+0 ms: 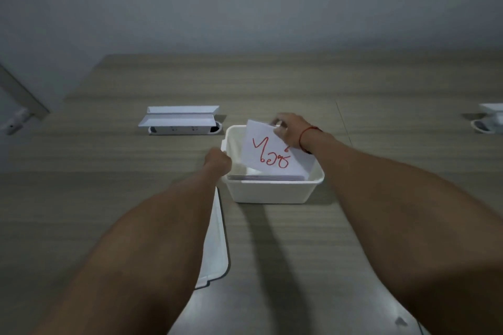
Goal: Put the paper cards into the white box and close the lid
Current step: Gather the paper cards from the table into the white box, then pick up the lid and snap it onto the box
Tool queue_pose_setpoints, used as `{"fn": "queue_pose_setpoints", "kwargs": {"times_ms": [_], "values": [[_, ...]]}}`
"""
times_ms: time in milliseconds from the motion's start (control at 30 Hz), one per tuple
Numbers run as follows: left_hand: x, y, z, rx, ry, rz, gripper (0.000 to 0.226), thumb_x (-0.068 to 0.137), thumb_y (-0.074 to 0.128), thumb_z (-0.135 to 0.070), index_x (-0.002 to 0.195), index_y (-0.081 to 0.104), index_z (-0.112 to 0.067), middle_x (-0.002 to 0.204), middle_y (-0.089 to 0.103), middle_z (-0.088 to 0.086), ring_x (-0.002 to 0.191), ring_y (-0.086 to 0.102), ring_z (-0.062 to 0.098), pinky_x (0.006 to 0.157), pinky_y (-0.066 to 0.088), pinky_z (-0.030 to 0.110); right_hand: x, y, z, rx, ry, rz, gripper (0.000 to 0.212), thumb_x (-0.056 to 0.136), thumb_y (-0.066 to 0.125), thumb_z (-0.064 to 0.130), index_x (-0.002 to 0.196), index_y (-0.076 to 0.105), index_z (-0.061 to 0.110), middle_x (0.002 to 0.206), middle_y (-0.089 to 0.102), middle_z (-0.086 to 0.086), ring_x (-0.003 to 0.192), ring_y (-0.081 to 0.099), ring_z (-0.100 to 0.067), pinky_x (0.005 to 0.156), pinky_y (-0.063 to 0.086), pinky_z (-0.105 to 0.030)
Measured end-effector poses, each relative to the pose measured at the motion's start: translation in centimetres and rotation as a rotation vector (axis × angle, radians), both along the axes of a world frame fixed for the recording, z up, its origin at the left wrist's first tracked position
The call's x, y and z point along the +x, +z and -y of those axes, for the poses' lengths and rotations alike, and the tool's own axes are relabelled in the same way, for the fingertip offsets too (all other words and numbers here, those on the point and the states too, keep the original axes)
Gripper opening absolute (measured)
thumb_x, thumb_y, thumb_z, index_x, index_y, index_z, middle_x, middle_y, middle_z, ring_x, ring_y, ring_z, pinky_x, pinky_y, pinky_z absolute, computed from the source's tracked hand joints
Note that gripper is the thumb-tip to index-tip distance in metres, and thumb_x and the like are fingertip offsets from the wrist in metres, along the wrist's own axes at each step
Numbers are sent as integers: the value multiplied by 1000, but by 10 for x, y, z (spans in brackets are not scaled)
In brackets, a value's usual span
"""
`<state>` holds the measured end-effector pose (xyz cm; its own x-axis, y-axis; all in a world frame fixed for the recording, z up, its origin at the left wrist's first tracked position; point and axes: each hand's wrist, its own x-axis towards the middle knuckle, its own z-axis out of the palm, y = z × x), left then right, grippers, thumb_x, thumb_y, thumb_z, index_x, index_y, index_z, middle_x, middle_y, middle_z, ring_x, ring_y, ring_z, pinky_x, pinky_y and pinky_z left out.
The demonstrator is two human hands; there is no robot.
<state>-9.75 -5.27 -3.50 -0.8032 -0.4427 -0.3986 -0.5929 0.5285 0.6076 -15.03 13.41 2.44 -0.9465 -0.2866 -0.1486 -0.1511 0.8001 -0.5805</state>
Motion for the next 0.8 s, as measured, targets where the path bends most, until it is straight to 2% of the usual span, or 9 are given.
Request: {"fn": "queue_pose_setpoints", "kwargs": {"times_ms": [67,200,300,367,433,500,600,767,800], "values": [[2,-1,-1,20,16,-7,36,98,45,-14,127,53,6,131,58,24,122,55,37,97,46,38,9,-8,0,42,58,79,23,94,50,11,113,64,14,100,59,-7,83,55,-21,54,43,-17],[6,2,-5,59,42,-9,37,98,42,-15,128,53,5,132,57,23,123,55,38,100,45,39,16,-24,4,254,192,262,22,88,58,11,103,73,18,103,66,-5,85,58,-19,84,53,-32],[9,-2,0,112,25,2,40,97,41,-20,127,55,3,130,59,23,119,58,39,99,49,44,22,-31,6,383,215,363,23,84,56,19,100,73,16,105,72,-9,73,55,-21,70,49,-31],[13,-3,7,120,-3,-10,42,96,39,-22,123,58,5,127,61,23,118,59,40,97,50,44,23,-29,11,434,200,320,36,83,54,27,111,68,10,121,68,-12,79,61,-25,78,49,-29],[23,6,14,73,-18,-23,38,95,39,-16,117,62,6,122,64,21,116,60,39,89,51,38,22,-20,20,390,161,232,41,91,50,33,123,63,11,134,60,-9,113,61,-30,100,47,-38],[33,19,23,47,9,-60,35,96,38,-10,118,62,4,121,65,21,115,61,36,87,50,37,22,-6,37,295,135,149,45,96,46,38,134,54,14,143,50,-8,129,49,-29,111,39,-40],[42,26,46,30,91,-31,41,99,38,-20,123,58,7,126,62,24,118,58,39,96,48,40,25,9,68,151,137,52,46,98,45,35,137,50,11,143,50,-12,130,48,-31,110,38,-37],[74,23,97,-59,163,-25,48,96,43,-29,122,58,8,129,60,25,119,57,39,94,47,36,51,9,130,-31,171,66,25,97,49,29,101,67,12,116,61,-17,104,56,-27,89,43,-28],[82,18,107,-67,172,-16,48,97,42,-29,122,59,8,130,60,25,120,57,39,95,47,35,57,4,141,-47,184,87,28,97,49,29,108,67,10,122,60,-18,107,55,-26,92,43,-28]]}}
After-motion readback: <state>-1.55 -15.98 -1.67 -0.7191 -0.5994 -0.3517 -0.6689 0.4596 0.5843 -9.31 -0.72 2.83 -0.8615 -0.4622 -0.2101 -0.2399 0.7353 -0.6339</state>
